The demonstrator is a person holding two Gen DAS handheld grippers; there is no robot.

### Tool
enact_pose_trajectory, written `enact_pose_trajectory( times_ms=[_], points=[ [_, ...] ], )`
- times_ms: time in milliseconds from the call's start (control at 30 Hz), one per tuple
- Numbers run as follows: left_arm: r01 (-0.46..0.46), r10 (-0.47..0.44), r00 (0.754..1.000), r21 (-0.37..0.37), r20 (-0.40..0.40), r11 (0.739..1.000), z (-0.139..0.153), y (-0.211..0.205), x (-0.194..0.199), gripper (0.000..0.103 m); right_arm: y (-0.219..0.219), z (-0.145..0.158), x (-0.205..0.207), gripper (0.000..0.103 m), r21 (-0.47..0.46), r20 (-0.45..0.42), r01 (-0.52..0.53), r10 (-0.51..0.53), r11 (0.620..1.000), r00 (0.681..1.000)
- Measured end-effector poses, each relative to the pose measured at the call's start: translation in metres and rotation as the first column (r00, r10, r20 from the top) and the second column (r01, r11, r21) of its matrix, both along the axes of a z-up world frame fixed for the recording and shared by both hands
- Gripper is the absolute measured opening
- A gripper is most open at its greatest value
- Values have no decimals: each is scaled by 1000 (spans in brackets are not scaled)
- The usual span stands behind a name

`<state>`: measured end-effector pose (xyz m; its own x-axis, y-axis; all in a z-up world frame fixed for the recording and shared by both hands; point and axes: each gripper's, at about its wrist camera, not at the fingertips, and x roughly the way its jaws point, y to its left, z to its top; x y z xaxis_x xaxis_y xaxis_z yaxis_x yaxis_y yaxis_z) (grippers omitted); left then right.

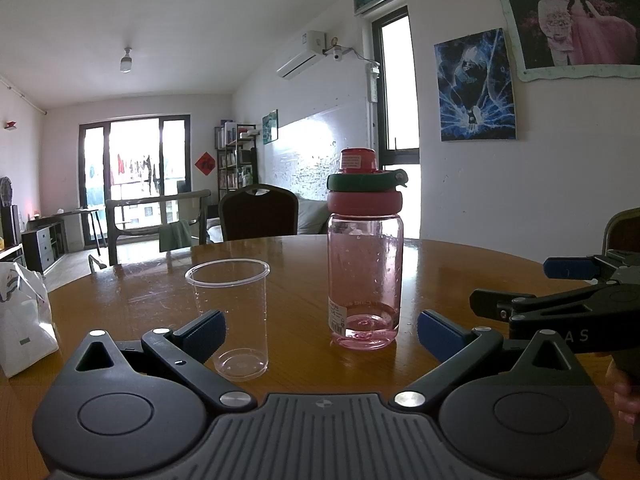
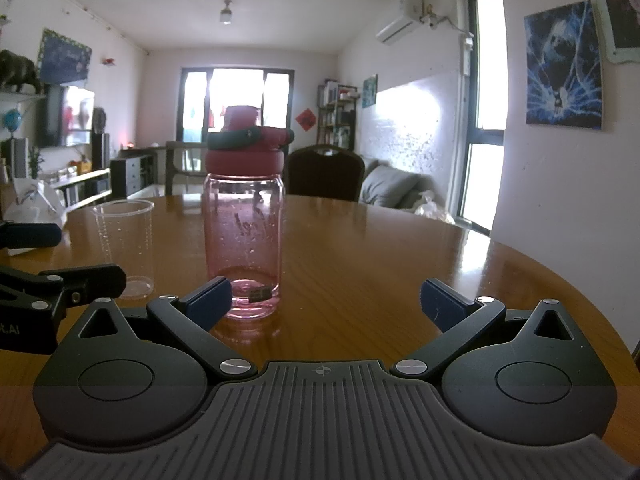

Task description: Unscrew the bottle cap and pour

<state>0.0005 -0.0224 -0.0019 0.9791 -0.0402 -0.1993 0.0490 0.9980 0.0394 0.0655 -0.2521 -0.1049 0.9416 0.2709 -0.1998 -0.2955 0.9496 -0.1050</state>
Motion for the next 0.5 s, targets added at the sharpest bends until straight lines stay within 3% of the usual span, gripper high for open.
enact_pose_trajectory(
  times_ms=[500],
  points=[
    [-10,10,1000,7,2,1000,2,-4,-2,103,-5,1,3,103,30,2,9,-9,1000,1000]
  ],
)
